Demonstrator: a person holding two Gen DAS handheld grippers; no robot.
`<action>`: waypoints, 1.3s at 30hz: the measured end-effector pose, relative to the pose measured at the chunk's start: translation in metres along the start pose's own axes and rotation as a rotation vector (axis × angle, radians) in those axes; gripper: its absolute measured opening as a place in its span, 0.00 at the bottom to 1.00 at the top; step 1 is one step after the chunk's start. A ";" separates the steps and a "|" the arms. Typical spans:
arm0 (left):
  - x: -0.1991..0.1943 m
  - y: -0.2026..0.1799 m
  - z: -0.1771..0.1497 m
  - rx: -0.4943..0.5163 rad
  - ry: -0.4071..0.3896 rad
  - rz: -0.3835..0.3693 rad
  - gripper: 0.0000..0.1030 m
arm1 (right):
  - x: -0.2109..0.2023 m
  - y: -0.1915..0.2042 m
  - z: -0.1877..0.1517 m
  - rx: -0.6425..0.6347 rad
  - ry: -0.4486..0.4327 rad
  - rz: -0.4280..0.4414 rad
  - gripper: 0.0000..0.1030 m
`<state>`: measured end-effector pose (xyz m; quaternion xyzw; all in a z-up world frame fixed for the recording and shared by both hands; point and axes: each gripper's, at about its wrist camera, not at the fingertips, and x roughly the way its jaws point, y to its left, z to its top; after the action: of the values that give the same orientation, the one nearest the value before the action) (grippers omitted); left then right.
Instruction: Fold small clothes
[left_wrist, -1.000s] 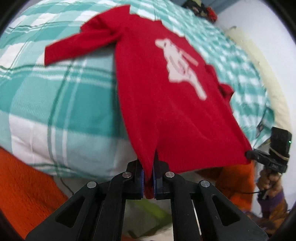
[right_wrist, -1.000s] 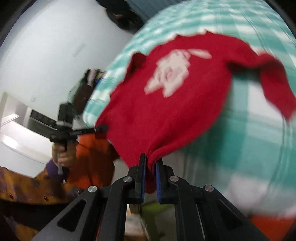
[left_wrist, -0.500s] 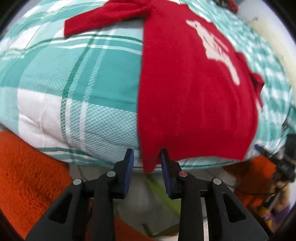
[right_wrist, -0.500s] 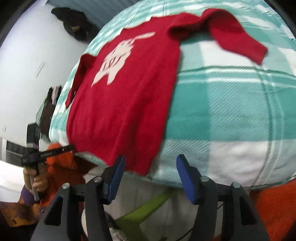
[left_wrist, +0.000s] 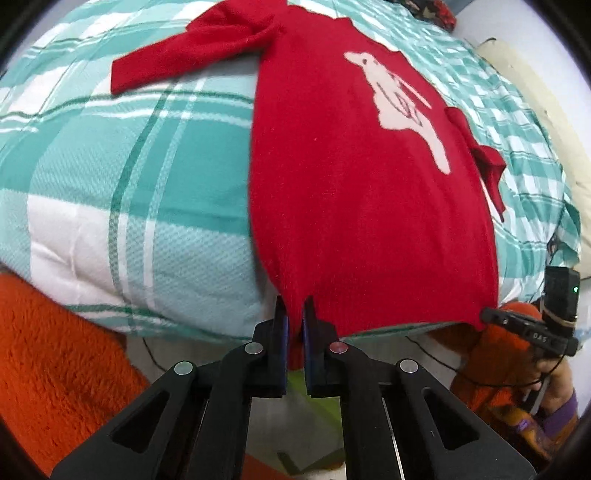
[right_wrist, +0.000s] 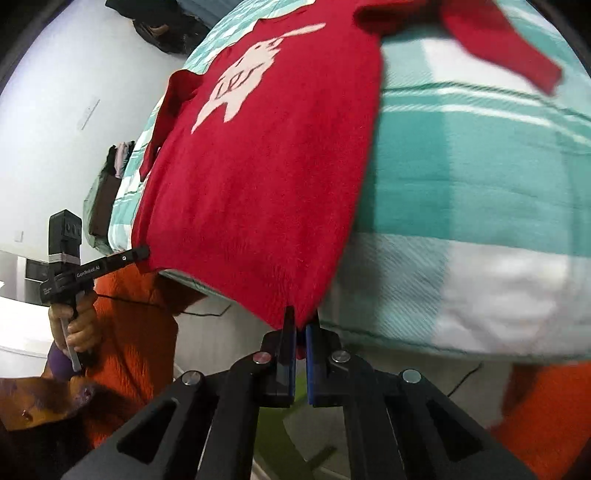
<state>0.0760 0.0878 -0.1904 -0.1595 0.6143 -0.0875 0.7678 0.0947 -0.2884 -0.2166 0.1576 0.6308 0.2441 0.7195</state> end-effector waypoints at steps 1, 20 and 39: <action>0.005 0.000 0.001 0.003 0.008 0.015 0.04 | 0.000 -0.001 -0.001 -0.002 0.005 -0.024 0.03; -0.006 -0.008 0.010 0.020 -0.042 0.221 0.42 | -0.013 -0.023 -0.009 0.039 -0.103 -0.195 0.48; 0.041 -0.009 0.096 -0.012 -0.115 0.285 0.02 | 0.003 -0.039 0.069 -0.003 -0.255 -0.246 0.04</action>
<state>0.1787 0.0795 -0.2059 -0.0798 0.5864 0.0353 0.8053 0.1687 -0.3133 -0.2291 0.1079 0.5486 0.1330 0.8184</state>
